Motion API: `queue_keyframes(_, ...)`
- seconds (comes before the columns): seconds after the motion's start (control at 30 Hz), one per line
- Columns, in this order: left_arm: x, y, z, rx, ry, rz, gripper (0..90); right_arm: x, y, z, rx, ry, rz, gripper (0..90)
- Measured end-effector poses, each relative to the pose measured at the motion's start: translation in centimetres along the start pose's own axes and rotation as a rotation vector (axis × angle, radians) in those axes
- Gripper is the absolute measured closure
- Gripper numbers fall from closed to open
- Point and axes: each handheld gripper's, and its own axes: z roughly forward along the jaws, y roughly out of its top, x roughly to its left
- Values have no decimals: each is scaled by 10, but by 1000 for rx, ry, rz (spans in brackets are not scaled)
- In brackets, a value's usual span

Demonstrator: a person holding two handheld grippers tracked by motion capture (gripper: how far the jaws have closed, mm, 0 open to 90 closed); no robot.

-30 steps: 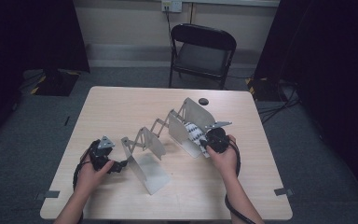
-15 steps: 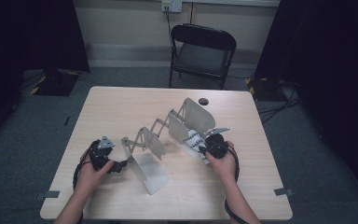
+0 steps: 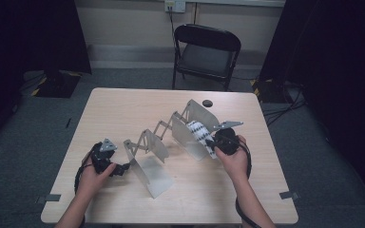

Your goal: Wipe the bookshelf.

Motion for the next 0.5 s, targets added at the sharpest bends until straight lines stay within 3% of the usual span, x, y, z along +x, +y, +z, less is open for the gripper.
queue_keyframes(0.17, 0, 0, 0, -1, -1, -4, 2, 3, 35, -28, -84, -3, -44, 774)
queue_keyframes(0.27, 0, 0, 0, -1, -1, -4, 2, 3, 44, -35, -107, -13, -50, 773)
queue_keyframes(0.5, 0, 0, 0, -1, -1, -4, 2, -5, 53, -33, -95, -36, -47, 773)
